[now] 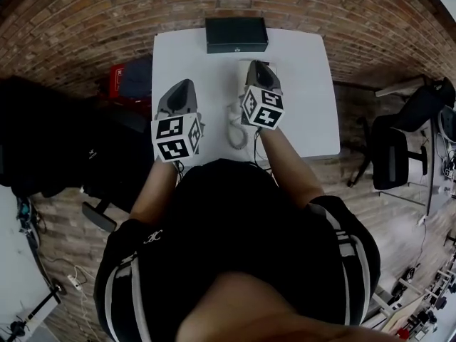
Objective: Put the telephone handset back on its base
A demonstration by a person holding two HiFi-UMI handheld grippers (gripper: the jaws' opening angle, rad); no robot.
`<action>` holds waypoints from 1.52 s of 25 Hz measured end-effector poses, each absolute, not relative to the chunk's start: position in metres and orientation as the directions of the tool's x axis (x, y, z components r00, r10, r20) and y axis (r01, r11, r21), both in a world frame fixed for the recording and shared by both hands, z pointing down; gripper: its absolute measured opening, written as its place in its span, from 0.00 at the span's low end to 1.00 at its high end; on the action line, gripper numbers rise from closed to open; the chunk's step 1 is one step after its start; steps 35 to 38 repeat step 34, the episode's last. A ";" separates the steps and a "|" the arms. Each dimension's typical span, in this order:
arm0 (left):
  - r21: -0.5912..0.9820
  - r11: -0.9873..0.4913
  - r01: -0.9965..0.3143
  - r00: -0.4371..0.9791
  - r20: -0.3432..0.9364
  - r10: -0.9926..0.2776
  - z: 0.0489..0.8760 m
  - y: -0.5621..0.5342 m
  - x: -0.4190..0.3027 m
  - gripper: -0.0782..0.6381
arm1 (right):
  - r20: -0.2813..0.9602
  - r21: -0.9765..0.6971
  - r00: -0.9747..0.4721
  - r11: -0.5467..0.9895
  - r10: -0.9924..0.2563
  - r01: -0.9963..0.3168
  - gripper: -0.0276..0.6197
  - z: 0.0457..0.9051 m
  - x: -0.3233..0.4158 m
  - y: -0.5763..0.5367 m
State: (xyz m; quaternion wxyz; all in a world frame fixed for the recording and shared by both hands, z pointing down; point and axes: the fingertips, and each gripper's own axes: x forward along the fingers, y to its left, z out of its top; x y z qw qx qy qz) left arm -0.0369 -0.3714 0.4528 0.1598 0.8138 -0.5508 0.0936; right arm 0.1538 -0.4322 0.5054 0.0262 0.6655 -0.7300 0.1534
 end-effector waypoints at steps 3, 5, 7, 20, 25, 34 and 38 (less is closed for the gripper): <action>0.160 -0.359 -0.920 0.392 0.318 -0.863 0.450 -0.376 -0.029 0.10 | 0.132 -0.129 -0.122 0.105 -0.984 -0.986 0.04 0.462 0.155 -0.422; 0.160 -0.371 -0.915 0.403 0.312 -0.860 0.447 -0.379 -0.024 0.10 | 0.105 -0.099 -0.143 0.133 -0.984 -0.986 0.04 0.442 0.155 -0.414; 0.159 -0.384 -0.909 0.415 0.304 -0.857 0.444 -0.381 -0.017 0.10 | 0.089 -0.089 -0.164 0.156 -0.983 -0.984 0.04 0.428 0.156 -0.405; 0.151 -0.446 -0.882 0.471 0.309 -0.826 0.445 -0.384 0.006 0.10 | 0.082 -0.104 -0.129 0.120 -0.988 -0.987 0.04 0.425 0.171 -0.376; 0.146 -0.452 -0.880 0.475 0.307 -0.825 0.444 -0.384 0.006 0.10 | 0.072 -0.124 -0.146 0.136 -0.987 -0.983 0.04 0.425 0.167 -0.375; 0.147 -0.447 -0.882 0.470 0.305 -0.828 0.444 -0.382 -0.002 0.10 | 0.075 -0.125 -0.152 0.142 -0.986 -0.982 0.04 0.426 0.161 -0.372; 0.147 -0.447 -0.882 0.470 0.305 -0.828 0.444 -0.382 -0.002 0.10 | 0.075 -0.125 -0.152 0.142 -0.986 -0.982 0.04 0.426 0.161 -0.372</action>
